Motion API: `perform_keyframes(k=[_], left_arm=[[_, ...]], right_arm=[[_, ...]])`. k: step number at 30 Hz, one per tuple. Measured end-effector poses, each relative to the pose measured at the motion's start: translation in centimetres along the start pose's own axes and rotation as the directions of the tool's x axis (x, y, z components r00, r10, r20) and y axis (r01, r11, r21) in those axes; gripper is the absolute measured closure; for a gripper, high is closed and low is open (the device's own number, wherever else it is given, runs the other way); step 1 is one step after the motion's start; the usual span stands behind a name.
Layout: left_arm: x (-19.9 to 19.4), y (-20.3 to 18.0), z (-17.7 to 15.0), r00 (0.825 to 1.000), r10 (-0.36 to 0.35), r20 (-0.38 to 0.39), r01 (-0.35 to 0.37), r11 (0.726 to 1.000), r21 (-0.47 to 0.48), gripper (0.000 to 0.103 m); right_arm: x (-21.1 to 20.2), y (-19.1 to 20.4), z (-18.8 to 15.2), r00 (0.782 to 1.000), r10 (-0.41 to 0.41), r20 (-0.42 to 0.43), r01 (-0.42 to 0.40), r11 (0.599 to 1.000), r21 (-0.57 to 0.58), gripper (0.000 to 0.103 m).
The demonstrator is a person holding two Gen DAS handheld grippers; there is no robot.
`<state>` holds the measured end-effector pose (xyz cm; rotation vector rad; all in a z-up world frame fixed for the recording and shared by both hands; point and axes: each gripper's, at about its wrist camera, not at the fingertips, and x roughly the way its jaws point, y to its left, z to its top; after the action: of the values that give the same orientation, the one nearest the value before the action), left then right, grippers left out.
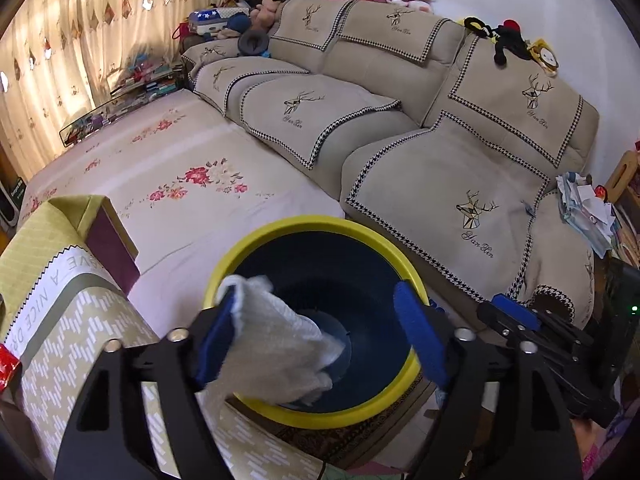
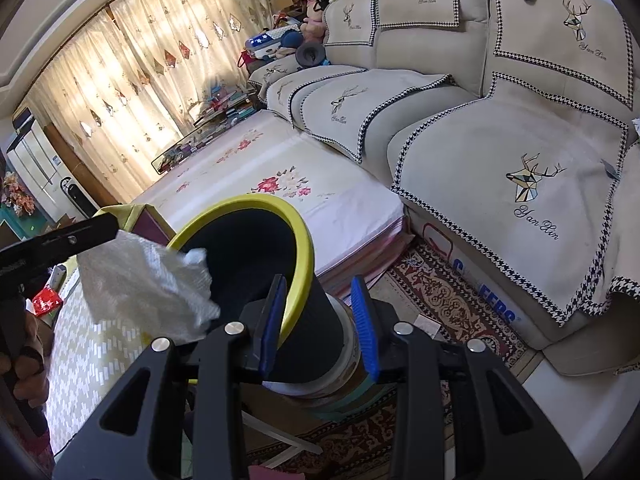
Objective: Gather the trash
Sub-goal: 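Carry the white cloth with the left gripper over the bin and release it, then reach the right gripper to the green-and-white bottle and grasp its base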
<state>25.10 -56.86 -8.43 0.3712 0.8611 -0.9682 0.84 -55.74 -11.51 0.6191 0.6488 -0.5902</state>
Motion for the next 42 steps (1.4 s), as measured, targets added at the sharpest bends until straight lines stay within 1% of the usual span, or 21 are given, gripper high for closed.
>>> perform_keyframes(k=[1, 6, 9, 12, 15, 16, 17, 18, 19, 20, 21, 22, 24, 27, 29, 31, 34, 36, 38, 40, 42], left_arm=[[-0.5, 0.1, -0.2, 1.000, -0.012, -0.003, 0.012, 1.000, 0.001, 0.014], [-1.2, 0.2, 0.7, 0.998, -0.059, -0.019, 0.059, 0.998, -0.002, 0.012], [-0.3, 0.0, 1.5, 0.993, -0.091, -0.082, 0.090, 0.996, -0.016, 0.011], [1.5, -1.0, 2.8, 0.983, -0.067, -0.168, 0.069, 0.998, 0.005, 0.011], [1.5, -2.6, 4.6, 0.984, -0.085, -0.156, 0.091, 0.995, 0.036, 0.011], [1.3, -3.2, 5.4, 0.985, -0.100, -0.140, 0.107, 0.993, 0.043, 0.007], [1.7, -3.6, 5.7, 0.985, -0.099, -0.144, 0.108, 0.993, 0.054, 0.003], [3.0, -4.1, 5.8, 0.981, -0.072, -0.183, 0.088, 0.993, 0.079, 0.004], [5.9, -4.3, 5.2, 0.954, 0.001, -0.299, 0.036, 0.992, 0.117, 0.004], [7.9, -3.8, 4.6, 0.926, 0.038, -0.375, 0.004, 0.994, 0.111, 0.007], [9.6, -3.0, 3.8, 0.894, 0.045, -0.445, -0.009, 0.997, 0.082, 0.014], [10.2, -2.6, 3.6, 0.886, 0.035, -0.463, -0.005, 0.998, 0.067, 0.015], [10.4, -1.7, 3.5, 0.884, 0.026, -0.466, -0.009, 0.999, 0.039, 0.015], [9.2, -0.5, 3.9, 0.900, -0.002, -0.437, -0.001, 1.000, -0.007, 0.011], [7.1, -0.3, 4.3, 0.926, -0.029, -0.376, 0.018, 0.999, -0.032, 0.011], [3.9, -0.1, 4.3, 0.958, -0.054, -0.281, 0.044, 0.998, -0.043, 0.011], [-1.2, -0.1, 3.4, 0.986, -0.070, -0.151, 0.062, 0.996, -0.059, 0.007], [-5.8, 0.5, 2.1, 0.996, -0.075, -0.045, 0.070, 0.994, -0.087, 0.005], [-9.3, 1.4, 0.2, 0.998, -0.066, 0.024, 0.069, 0.989, -0.127, 0.005], [-13.3, 3.2, -2.3, 0.995, -0.026, 0.091, 0.043, 0.982, -0.184, 0.005], [-16.0, 5.1, -4.7, 0.991, 0.018, 0.131, 0.013, 0.974, -0.227, 0.005]], right_arm=[[0.0, 0.2, -0.1, 1.000, 0.001, 0.000, -0.001, 1.000, -0.003, 0.071], [-0.5, 0.7, -0.4, 1.000, 0.008, 0.009, -0.008, 1.000, -0.007, 0.071], [-0.8, 0.3, -0.7, 1.000, 0.002, 0.013, -0.002, 1.000, 0.001, 0.071], [-1.1, -0.8, -1.0, 1.000, -0.014, 0.011, 0.014, 1.000, 0.018, 0.070], [-1.5, -1.9, -1.1, 1.000, -0.026, 0.012, 0.026, 0.999, 0.039, 0.070], [-1.6, -2.3, -1.2, 1.000, -0.028, 0.014, 0.027, 0.999, 0.046, 0.070], [-1.8, -2.5, -1.2, 0.999, -0.029, 0.015, 0.028, 0.998, 0.050, 0.070], [-1.9, -3.0, -1.3, 0.999, -0.031, 0.016, 0.030, 0.998, 0.056, 0.070], [-2.0, -3.3, -1.3, 0.999, -0.032, 0.016, 0.031, 0.998, 0.060, 0.070], [-2.1, -3.5, -1.3, 0.999, -0.031, 0.016, 0.030, 0.997, 0.064, 0.070], [-2.1, -3.7, -1.4, 0.999, -0.029, 0.017, 0.028, 0.997, 0.068, 0.070], [-2.2, -4.0, -1.5, 1.000, -0.025, 0.019, 0.023, 0.997, 0.074, 0.070], [-2.2, -4.3, -1.8, 1.000, -0.015, 0.017, 0.013, 0.996, 0.087, 0.070], [-2.0, -4.5, -2.0, 1.000, -0.008, 0.008, 0.007, 0.996, 0.088, 0.070], [-1.9, -4.4, -2.1, 1.000, 0.000, 0.002, -0.001, 0.996, 0.084, 0.070], [-1.8, -3.9, -2.3, 1.000, 0.012, -0.003, -0.012, 0.997, 0.075, 0.070], [-1.6, -2.3, -2.5, 0.999, 0.037, -0.016, -0.037, 0.998, 0.045, 0.067], [-1.4, -0.6, -2.9, 0.998, 0.061, -0.030, -0.061, 0.998, 0.007, 0.065], [-1.2, 1.2, -3.3, 0.995, 0.083, -0.049, -0.084, 0.996, -0.030, 0.065], [-0.9, 3.7, -4.0, 0.991, 0.113, -0.074, -0.119, 0.990, -0.079, 0.065], [-0.9, 6.5, -4.7, 0.984, 0.146, -0.101, -0.159, 0.978, -0.136, 0.065]])
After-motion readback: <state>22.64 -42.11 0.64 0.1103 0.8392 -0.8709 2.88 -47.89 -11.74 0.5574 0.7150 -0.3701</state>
